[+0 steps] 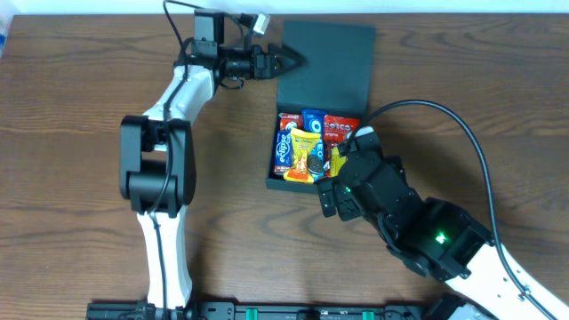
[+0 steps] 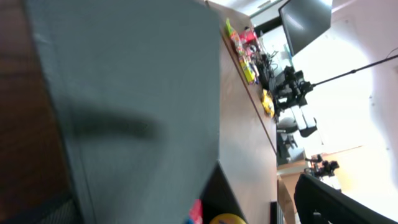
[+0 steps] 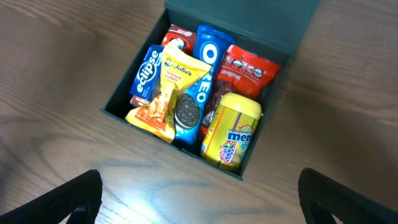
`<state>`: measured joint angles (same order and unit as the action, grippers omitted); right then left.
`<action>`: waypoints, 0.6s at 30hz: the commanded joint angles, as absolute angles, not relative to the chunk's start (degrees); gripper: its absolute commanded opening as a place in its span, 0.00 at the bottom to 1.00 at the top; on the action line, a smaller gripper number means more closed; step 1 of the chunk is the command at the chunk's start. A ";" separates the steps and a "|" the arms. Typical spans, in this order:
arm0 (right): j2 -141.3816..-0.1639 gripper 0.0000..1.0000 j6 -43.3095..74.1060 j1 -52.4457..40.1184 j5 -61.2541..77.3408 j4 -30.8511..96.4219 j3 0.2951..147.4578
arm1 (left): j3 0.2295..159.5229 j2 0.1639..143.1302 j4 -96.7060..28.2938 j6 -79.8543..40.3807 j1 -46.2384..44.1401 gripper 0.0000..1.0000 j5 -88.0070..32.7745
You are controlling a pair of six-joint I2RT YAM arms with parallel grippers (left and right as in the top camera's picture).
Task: Pack container
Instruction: 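Push the lid forward with the left gripper to close the box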
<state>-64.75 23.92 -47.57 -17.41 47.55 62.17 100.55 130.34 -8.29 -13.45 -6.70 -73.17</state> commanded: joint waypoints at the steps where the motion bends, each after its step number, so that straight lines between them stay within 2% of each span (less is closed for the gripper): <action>1: -64.51 0.99 24.82 -47.22 -18.26 47.62 62.04 | 101.54 124.44 -12.82 -6.74 -6.57 0.96 -71.75; 9: -64.51 0.99 24.82 -47.22 -18.26 47.59 62.04 | 101.54 118.06 -31.51 6.72 -6.59 0.96 -64.99; 18: -64.51 0.99 24.82 -47.22 -18.26 47.59 62.04 | 101.51 112.03 -46.37 13.32 -6.81 0.96 -59.24</action>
